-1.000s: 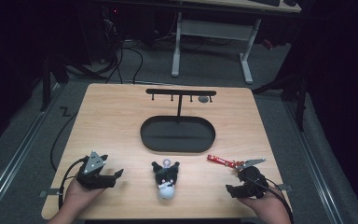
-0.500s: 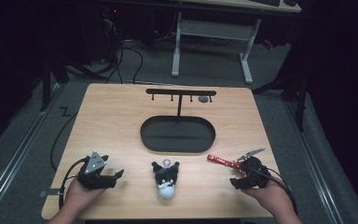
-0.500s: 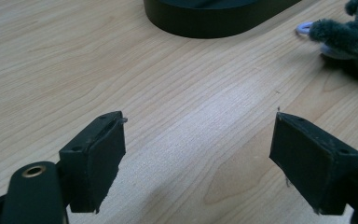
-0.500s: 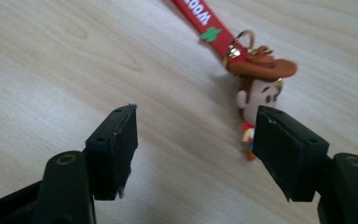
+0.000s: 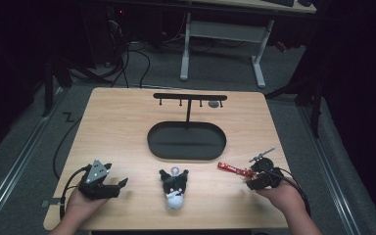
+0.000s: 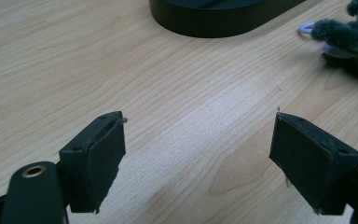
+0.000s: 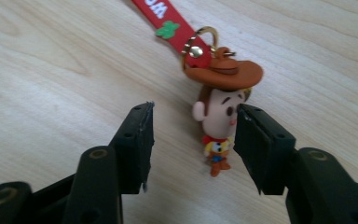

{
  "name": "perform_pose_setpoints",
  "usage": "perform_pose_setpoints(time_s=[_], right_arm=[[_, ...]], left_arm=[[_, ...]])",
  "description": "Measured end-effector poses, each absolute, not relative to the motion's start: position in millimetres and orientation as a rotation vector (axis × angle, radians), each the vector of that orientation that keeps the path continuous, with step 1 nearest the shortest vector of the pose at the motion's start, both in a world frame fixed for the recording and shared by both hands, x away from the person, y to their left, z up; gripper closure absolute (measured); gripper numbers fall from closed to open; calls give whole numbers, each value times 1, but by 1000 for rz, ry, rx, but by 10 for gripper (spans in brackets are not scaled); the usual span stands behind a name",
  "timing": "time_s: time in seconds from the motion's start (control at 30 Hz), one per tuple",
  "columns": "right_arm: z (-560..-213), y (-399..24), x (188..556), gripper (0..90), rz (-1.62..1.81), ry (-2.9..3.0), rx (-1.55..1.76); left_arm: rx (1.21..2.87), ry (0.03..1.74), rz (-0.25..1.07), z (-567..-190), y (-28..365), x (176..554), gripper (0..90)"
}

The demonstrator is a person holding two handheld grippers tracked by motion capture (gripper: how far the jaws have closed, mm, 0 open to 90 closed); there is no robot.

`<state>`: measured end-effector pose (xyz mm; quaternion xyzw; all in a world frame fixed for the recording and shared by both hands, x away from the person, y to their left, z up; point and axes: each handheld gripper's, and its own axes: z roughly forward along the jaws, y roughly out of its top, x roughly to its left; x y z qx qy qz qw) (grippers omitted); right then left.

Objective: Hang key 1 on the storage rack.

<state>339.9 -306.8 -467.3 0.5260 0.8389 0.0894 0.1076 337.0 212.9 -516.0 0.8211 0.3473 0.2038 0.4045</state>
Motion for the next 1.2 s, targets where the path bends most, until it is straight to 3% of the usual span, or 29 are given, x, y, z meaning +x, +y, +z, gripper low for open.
perform_pose_setpoints(time_s=[0.4, 1.2], right_arm=[[-479, -307, 352, 613, 169, 2457, 1563], [-488, -298, 367, 665, 114, 2489, 1582]], left_arm=[[2073, 872, 509, -517, 211, 337, 186], [2067, 868, 507, -516, 211, 335, 187]])
